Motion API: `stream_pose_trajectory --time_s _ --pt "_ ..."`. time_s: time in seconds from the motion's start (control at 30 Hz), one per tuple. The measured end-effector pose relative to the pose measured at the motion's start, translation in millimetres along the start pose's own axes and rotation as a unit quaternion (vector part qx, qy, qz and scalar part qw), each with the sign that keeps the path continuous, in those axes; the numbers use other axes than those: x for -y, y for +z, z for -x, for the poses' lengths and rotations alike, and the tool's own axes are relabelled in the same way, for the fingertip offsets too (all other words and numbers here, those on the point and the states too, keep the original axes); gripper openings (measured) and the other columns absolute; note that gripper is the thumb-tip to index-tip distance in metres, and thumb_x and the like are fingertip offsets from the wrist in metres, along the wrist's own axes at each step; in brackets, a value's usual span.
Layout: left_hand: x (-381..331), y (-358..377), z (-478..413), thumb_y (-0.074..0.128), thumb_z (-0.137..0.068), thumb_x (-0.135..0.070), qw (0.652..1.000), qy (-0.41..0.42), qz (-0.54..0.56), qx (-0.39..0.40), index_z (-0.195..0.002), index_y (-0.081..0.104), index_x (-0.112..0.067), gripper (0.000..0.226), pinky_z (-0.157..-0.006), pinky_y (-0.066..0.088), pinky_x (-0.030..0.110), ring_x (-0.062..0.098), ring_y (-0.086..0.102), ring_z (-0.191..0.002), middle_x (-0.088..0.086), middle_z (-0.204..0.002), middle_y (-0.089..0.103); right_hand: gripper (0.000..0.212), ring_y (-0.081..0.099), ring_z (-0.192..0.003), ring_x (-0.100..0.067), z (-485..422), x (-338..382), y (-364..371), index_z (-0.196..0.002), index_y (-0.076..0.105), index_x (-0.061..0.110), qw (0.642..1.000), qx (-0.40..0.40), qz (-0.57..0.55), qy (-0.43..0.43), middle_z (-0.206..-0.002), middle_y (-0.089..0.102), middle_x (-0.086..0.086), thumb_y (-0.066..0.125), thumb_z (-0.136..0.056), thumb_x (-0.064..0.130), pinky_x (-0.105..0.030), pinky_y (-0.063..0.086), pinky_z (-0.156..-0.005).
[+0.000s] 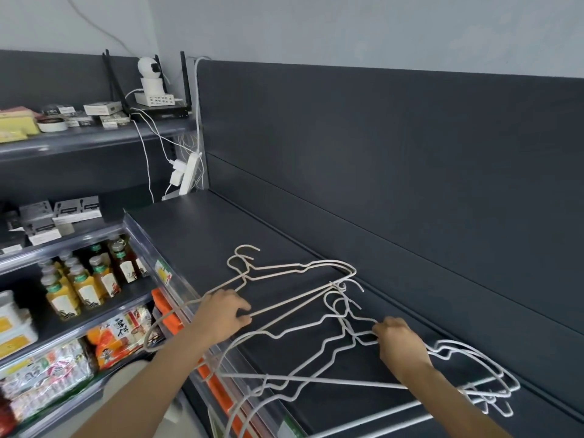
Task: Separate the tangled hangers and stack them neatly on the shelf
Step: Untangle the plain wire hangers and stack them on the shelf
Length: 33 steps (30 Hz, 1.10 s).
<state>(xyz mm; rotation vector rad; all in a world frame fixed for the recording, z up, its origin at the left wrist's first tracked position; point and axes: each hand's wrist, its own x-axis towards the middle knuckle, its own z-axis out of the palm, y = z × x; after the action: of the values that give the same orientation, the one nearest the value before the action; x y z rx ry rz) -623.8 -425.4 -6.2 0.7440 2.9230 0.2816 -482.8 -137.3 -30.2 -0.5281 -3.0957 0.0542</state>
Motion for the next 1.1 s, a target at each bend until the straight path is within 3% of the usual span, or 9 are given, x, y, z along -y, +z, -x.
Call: stream_pose_trajectory --time_s 0.1,0.33,0.47,0.53,0.63,0.7,0.87,0.97,1.1 --pt "-12 7 1 0.061 -0.084 -0.033 0.999 0.000 0.048 0.022 -0.110 0.066 -0.022 0.029 -0.097 0.046 0.035 0.019 0.058 -0.109 0.001 -0.119 0.062 0.024 0.054 -0.105 -0.031 1 -1 -2 -0.091 0.063 0.000 1.000 -0.003 -0.025 0.000 -0.103 0.059 -0.016 0.046 -0.078 -0.010 -0.034 0.050 -0.071" --pt "-28 14 -11 0.064 -0.080 -0.030 0.998 -0.034 0.035 0.040 -0.087 0.072 -0.022 0.013 -0.084 0.052 0.030 0.020 0.065 -0.092 0.001 -0.099 0.071 0.026 0.046 -0.114 -0.023 17 -6 -8 -0.103 0.056 0.005 0.999 0.037 0.009 0.001 -0.119 0.049 -0.009 0.044 -0.082 -0.005 -0.029 0.047 -0.084" --pt "-26 15 -17 0.055 -0.086 -0.020 0.998 -0.053 -0.019 0.011 -0.092 0.069 -0.018 0.016 -0.084 0.050 0.032 0.026 0.063 -0.098 0.006 -0.105 0.068 0.026 0.051 -0.106 -0.024 23 -18 -6 -0.072 0.041 0.016 0.999 0.009 -0.042 -0.007 -0.105 0.052 -0.008 0.042 -0.079 -0.009 -0.026 0.037 -0.070" --pt "-21 15 -21 0.050 -0.087 -0.015 0.997 -0.065 -0.045 -0.013 -0.097 0.068 -0.014 0.020 -0.085 0.050 0.035 0.028 0.062 -0.100 0.010 -0.107 0.065 0.033 0.057 -0.091 -0.026 23 -23 0 -0.063 0.038 0.016 0.997 -0.024 -0.052 -0.045 -0.089 0.055 -0.008 0.053 -0.071 -0.011 -0.023 0.032 -0.061" --pt "-14 17 -26 0.047 -0.088 -0.010 0.994 -0.087 -0.062 -0.038 -0.101 0.067 -0.011 0.025 -0.086 0.050 0.036 0.028 0.058 -0.103 0.012 -0.108 0.063 0.054 0.047 -0.046 -0.010 21 -31 12 -0.044 0.038 0.019 0.997 -0.018 -0.023 -0.077 -0.054 0.039 0.008 0.079 -0.025 -0.010 -0.013 0.011 -0.037" --pt "-15 18 -24 0.049 -0.088 -0.014 0.993 -0.084 -0.067 -0.049 -0.102 0.066 -0.010 0.022 -0.086 0.050 0.037 0.028 0.057 -0.104 0.012 -0.108 0.062 0.051 0.048 -0.041 -0.009 23 -34 20 -0.040 0.045 0.019 0.996 -0.030 -0.007 -0.079 -0.049 0.039 0.010 0.081 -0.017 -0.008 -0.011 0.013 -0.035" --pt "-50 24 -3 0.058 -0.086 -0.029 0.996 0.016 0.003 -0.082 -0.101 0.066 -0.010 0.025 -0.087 0.047 0.036 0.026 0.055 -0.103 0.009 -0.110 0.059 0.040 0.054 -0.045 -0.011 31 -38 18 -0.045 0.058 0.019 0.996 -0.049 -0.012 -0.078 -0.050 0.052 0.006 0.085 -0.028 -0.005 -0.013 0.033 -0.036" --pt "-86 34 20 0.059 -0.084 -0.041 0.992 0.052 0.104 0.044 -0.104 0.065 -0.015 0.033 -0.086 0.051 0.036 0.021 0.063 -0.097 0.004 -0.105 0.067 0.028 0.059 -0.052 -0.014 36 -39 20 -0.053 0.066 0.018 0.991 -0.090 -0.037 -0.088 -0.055 0.057 0.003 0.085 -0.042 0.000 -0.018 0.045 -0.039" --pt "-109 45 39 0.057 -0.088 -0.030 0.987 0.071 0.125 0.078 -0.097 0.068 -0.014 0.022 -0.081 0.054 0.034 0.022 0.066 -0.088 0.007 -0.097 0.071 0.013 0.060 -0.089 -0.028 49 -36 10 -0.090 0.070 0.007 0.990 -0.076 -0.112 -0.034 -0.090 0.065 -0.011 0.059 -0.082 0.008 -0.037 0.053 -0.068"
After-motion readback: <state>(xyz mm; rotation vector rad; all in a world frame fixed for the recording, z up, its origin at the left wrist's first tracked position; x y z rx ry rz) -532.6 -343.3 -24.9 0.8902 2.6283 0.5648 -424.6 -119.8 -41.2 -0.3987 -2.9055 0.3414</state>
